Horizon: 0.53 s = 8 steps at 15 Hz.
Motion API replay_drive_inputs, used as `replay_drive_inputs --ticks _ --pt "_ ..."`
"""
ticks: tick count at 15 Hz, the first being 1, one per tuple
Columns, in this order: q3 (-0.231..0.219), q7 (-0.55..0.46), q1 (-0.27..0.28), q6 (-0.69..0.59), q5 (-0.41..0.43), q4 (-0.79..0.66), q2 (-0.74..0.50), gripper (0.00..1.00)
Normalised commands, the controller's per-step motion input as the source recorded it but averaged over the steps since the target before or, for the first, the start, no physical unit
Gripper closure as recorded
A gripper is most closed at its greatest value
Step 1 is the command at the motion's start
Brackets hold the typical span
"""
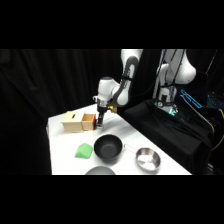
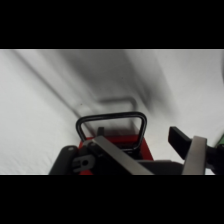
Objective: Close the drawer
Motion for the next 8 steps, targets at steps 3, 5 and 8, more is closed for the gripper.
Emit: replay_drive_inputs --ticks 3,5,8 --pt "0.012 0.02 0.055 0.29 0.172 0.12 0.20 0.00" --pt "0.048 0.00 0.015 0.25 0.176 0.18 0.24 0.00" --pt "0.040 -0.01 0.020 0.20 0.157 0.20 0.23 0.00"
